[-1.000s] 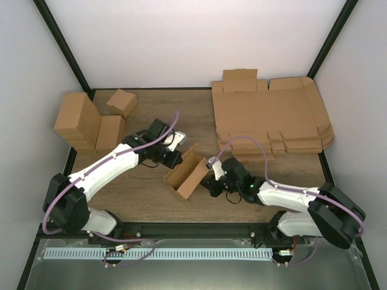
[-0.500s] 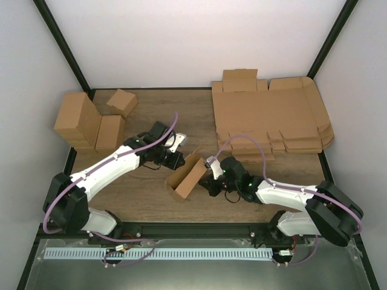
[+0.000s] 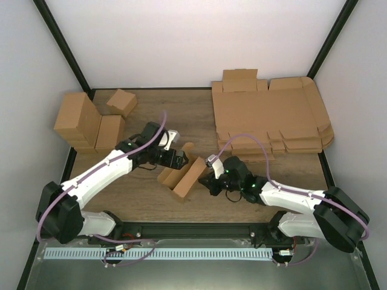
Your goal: Fold the paper box
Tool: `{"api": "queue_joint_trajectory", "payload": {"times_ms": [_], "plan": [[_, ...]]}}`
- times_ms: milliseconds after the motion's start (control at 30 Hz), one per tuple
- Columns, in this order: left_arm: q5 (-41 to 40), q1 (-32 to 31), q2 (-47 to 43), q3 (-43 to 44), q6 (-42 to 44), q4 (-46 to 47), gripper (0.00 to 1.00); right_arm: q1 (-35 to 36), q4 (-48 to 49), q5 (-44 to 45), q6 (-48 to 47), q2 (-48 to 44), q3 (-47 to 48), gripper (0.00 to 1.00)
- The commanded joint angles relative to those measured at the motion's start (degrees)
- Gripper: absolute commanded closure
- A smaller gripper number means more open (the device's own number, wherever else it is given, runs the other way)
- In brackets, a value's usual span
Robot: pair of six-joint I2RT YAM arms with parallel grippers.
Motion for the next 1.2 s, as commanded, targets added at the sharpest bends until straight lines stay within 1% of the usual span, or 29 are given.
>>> {"api": "queue_joint_trajectory", "payload": {"times_ms": [0, 267, 367, 400, 433, 500, 567, 600, 633, 733, 767, 867, 933, 1067, 1167], "plan": [[-2.08, 3.05, -2.6, -2.43, -2.13, 0.57, 0.01, 0.2, -0.03, 0.79, -1.11, -0.63, 0.09, 0.99], [0.74, 11.07, -9.04, -10.02, -5.23, 2.31, 0.0, 0.2, -1.74, 0.71, -1.5, -0.57, 0.95, 0.99], [7.41, 12.98, -11.87, -12.73, -5.94, 3.64, 0.0, 0.2, -3.59, 0.51, -1.38, -1.32, 1.54, 0.99], [9.81, 13.06, -12.78, -13.6, -6.08, 4.04, 0.0, 0.2, -4.5, 0.2, -1.15, -1.92, 1.91, 0.98], [12.71, 13.03, -13.89, -14.37, -6.15, 4.81, 0.0, 0.2, -5.45, -0.46, -1.02, -2.61, 2.33, 0.92], [15.31, 13.03, -16.28, -15.86, -7.37, 5.68, 0.0, 0.2, -6.93, -2.52, 0.19, -4.71, 2.46, 0.76], [16.17, 13.08, -18.64, -17.28, -8.98, 6.06, 0.0, 0.2, -8.35, -3.21, 3.03, -7.27, 2.45, 0.49], [15.48, 13.05, -19.77, -17.89, -9.97, 5.85, 0.0, 0.2, -9.32, -2.93, 4.59, -8.48, 2.37, 0.37], [14.59, 13.04, -20.89, -18.76, -11.09, 5.64, 0.0, 0.2, -9.54, -2.63, 6.57, -9.78, 2.19, 0.28], [13.12, 13.03, -24.8, -22.52, -15.96, 8.05, 0.0, 0.2, -9.49, -1.51, 13.56, -12.57, 1.9, 0.1], [13.42, 13.04, -25.81, -23.83, -18.02, 9.63, 0.0, 0.2, -9.32, -1.43, 16.62, -12.97, 1.95, 0.08], [14.27, 13.09, -28.33, -27.55, -23.09, 13.85, 0.0, 0.19, -8.01, -2.29, 22.28, -12.62, 2.34, 0.07], [14.31, 13.03, -29.45, -28.7, -23.38, 14.81, 0.0, 0.2, -6.89, -3.17, 25.03, -11.4, 2.44, 0.07], [12.96, 13.03, -30.29, -29.72, -23.4, 14.38, 0.0, 0.2, -6.46, -3.41, 27.38, -6.96, 2.9, 0.07], [15.49, 13.03, -29.26, -32.44, -26.56, 18.93, 0.0, 0.2, -6.27, -2.48, 28.75, -4.07, 3.35, 0.07]]}}
